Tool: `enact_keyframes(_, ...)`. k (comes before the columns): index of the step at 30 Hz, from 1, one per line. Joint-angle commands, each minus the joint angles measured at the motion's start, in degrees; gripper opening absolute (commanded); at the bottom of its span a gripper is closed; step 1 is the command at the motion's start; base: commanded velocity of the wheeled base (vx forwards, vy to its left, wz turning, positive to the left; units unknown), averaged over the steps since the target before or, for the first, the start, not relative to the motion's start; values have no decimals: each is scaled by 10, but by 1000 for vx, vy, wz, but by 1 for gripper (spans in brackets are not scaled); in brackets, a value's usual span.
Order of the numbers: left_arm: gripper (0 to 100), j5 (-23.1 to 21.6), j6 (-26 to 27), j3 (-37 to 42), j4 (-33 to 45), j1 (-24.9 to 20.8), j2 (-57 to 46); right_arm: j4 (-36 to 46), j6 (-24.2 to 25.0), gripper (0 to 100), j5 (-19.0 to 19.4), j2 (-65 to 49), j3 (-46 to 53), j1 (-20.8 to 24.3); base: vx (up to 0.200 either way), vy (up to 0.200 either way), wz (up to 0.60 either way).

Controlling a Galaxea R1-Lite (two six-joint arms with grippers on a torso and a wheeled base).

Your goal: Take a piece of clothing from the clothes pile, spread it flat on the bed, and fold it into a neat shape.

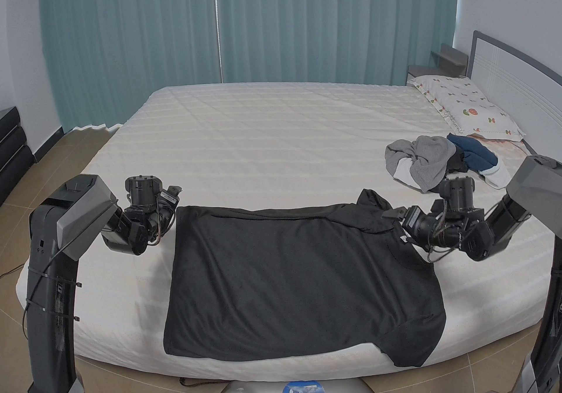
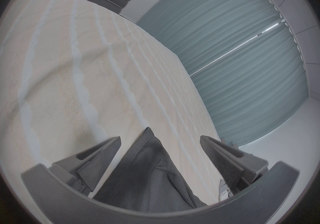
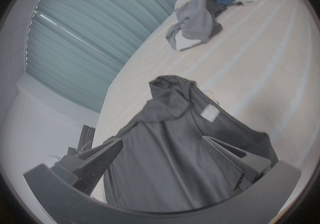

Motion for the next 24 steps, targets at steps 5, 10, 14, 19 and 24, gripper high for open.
enact_keyframes(5, 100, -12, -1, 30, 0, -6, -20, 137, -9, 100, -92, 134, -246, 54, 0, 0, 0)
enact_keyframes(10, 100, -12, 0, 29, -1, -6, -19, 139, 0, 100, -95, 145, -248, 54, 0, 0, 0)
enact_keyframes(14, 100, -10, 1, 30, -1, -8, -19, 158, 0, 100, -95, 144, -244, 55, 0, 0, 0)
enact_keyframes(19, 100, -10, 1, 30, -1, -8, -19, 181, 0, 100, -94, 155, -259, 54, 0, 0, 0)
enact_keyframes(24, 100, -10, 2, 30, -1, -8, -19, 182, 6, 100, -102, 196, -302, 54, 0, 0, 0)
